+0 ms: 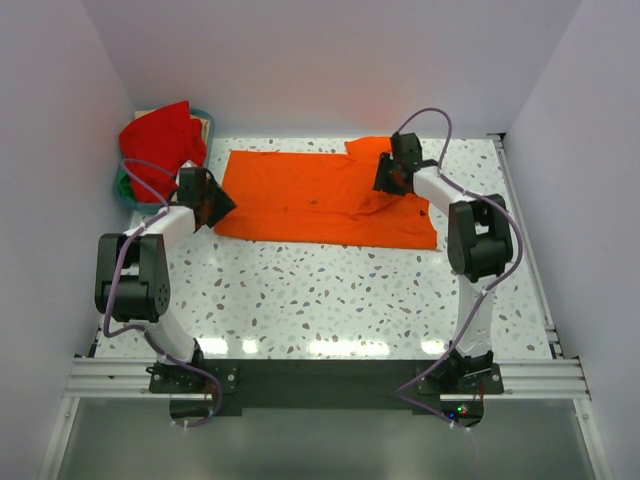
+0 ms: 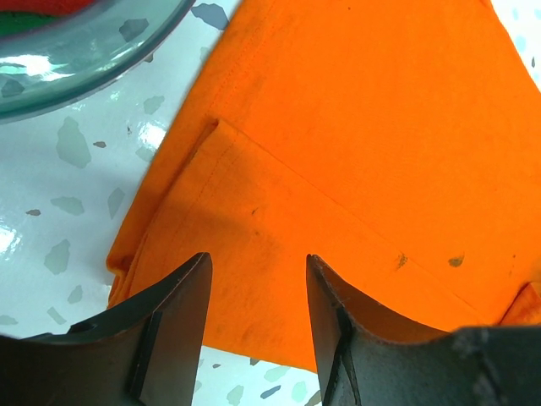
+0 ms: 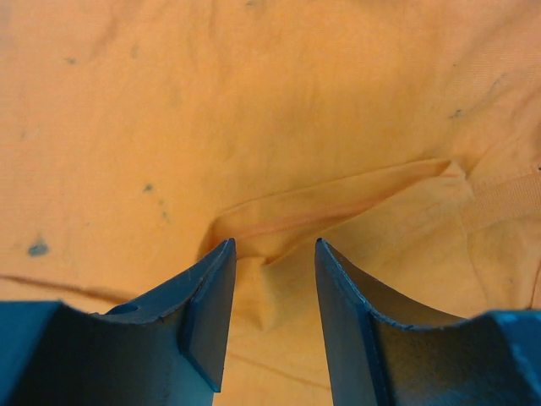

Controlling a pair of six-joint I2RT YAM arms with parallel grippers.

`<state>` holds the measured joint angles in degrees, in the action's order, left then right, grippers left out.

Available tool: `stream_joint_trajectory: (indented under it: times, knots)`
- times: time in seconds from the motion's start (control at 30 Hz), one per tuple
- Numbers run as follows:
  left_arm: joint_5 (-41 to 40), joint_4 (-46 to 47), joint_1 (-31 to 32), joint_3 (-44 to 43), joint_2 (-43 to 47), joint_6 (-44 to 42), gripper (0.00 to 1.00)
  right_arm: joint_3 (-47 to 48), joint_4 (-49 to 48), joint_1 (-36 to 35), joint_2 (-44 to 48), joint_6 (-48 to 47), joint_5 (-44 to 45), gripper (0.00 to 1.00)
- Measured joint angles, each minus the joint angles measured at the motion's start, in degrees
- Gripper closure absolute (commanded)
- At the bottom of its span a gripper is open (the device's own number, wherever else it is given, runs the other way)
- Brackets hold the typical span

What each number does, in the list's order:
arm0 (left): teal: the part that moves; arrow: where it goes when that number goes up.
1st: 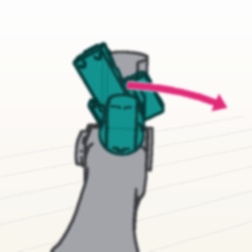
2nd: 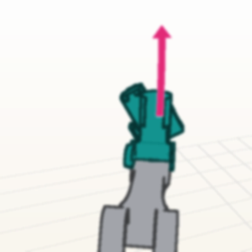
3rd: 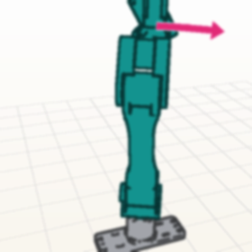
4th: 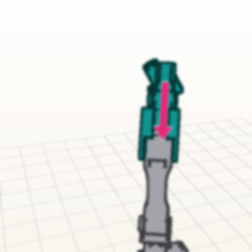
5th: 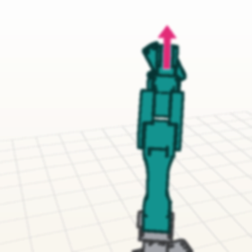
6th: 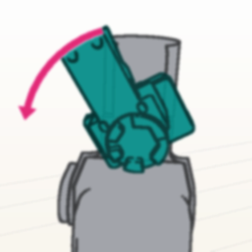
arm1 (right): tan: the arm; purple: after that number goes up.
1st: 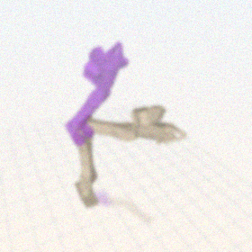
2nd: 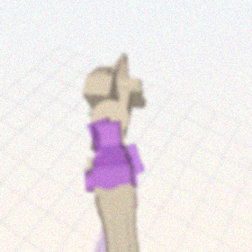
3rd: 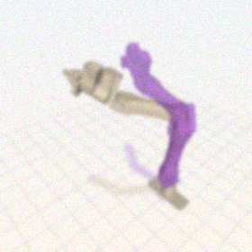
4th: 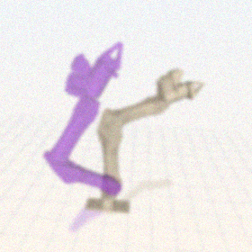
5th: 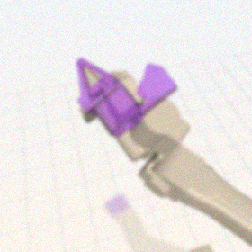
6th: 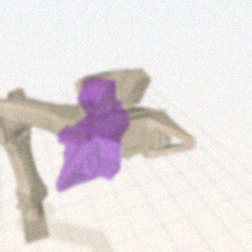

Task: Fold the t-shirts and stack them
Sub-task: Fold the tshirt

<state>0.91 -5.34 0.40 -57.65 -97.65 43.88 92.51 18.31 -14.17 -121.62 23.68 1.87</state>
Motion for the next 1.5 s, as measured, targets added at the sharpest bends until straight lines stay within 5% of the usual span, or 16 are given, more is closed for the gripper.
stream_joint_trajectory:
  times: [0.47, 1.07, 1.5]
  knots:
    - [0.22, -0.04, 0.00, 0.00, 0.07, -0.02, 0.46, -2.84, -0.63, -6.45, 2.64, -0.85, 0.87, 0.54]
    - [0.39, -0.02, 0.00, 0.00, 0.04, -0.02, 0.46, 5.25, 4.22, -8.44, -3.63, -1.53, 6.21, 0.76]
    - [0.42, 0.02, -0.02, 0.00, 0.02, -0.04, 0.46, 7.72, 5.03, -10.93, -6.51, -2.78, 7.19, 0.75]
